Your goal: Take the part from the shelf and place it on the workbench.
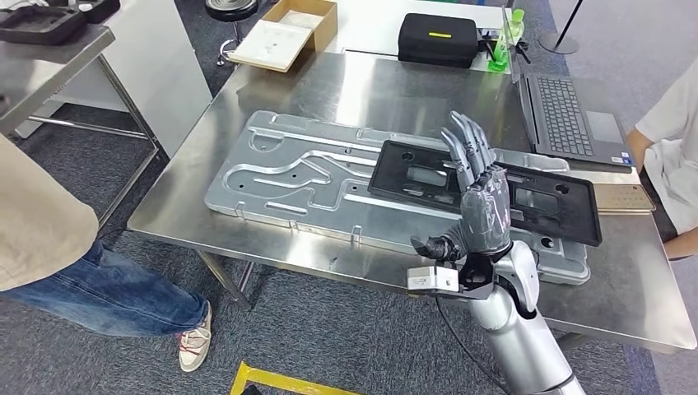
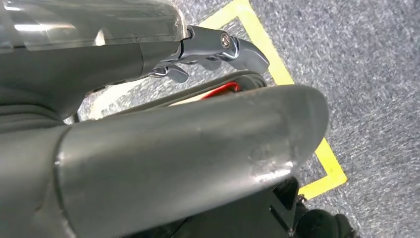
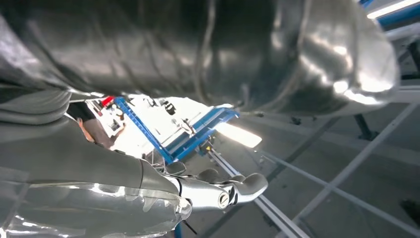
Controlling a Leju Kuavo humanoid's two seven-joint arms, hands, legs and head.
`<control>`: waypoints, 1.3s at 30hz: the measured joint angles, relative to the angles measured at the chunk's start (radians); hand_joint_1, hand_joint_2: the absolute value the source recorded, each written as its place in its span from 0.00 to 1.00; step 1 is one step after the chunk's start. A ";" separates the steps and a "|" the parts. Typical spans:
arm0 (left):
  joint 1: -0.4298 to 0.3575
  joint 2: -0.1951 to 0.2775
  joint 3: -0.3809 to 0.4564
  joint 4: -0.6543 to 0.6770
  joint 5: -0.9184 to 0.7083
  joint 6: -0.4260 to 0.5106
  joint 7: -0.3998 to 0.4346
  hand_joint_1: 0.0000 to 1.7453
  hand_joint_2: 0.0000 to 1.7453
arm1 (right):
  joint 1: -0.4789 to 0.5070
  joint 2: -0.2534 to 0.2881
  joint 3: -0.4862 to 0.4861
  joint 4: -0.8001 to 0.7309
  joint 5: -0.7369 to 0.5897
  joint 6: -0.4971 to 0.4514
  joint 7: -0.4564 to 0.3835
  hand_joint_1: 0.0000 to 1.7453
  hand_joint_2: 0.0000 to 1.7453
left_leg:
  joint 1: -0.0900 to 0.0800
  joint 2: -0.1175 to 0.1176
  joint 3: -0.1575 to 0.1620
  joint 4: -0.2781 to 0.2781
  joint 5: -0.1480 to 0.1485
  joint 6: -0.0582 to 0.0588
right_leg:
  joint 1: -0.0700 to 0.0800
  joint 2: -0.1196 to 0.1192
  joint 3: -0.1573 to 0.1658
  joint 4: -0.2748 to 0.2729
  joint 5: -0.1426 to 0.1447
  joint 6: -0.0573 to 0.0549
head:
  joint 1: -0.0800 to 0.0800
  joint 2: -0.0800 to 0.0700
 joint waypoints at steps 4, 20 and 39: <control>-0.002 0.000 0.001 0.000 -0.001 0.000 0.000 0.00 0.00 | 0.010 0.003 0.015 -0.010 0.010 -0.010 0.002 0.00 0.00 | 0.007 0.057 -0.095 0.205 -0.106 -0.015 | 0.003 -0.044 0.003 -0.008 0.002 -0.015 | -0.004 0.000; 0.002 -0.001 0.007 0.000 -0.009 -0.001 0.012 0.00 0.00 | 0.018 0.003 0.045 -0.023 0.035 -0.040 0.014 0.00 0.00 | 0.006 0.047 0.018 -0.029 0.014 0.034 | 0.004 -0.034 -0.103 0.244 -0.134 0.035 | -0.003 0.000; 0.023 0.034 0.040 0.000 -0.013 0.018 0.014 0.00 0.00 | 0.012 0.002 0.080 -0.012 0.047 -0.068 0.019 0.00 0.00 | 0.020 0.098 -0.056 0.109 -0.029 -0.032 | 0.001 -0.100 0.021 -0.022 -0.004 -0.005 | -0.007 0.000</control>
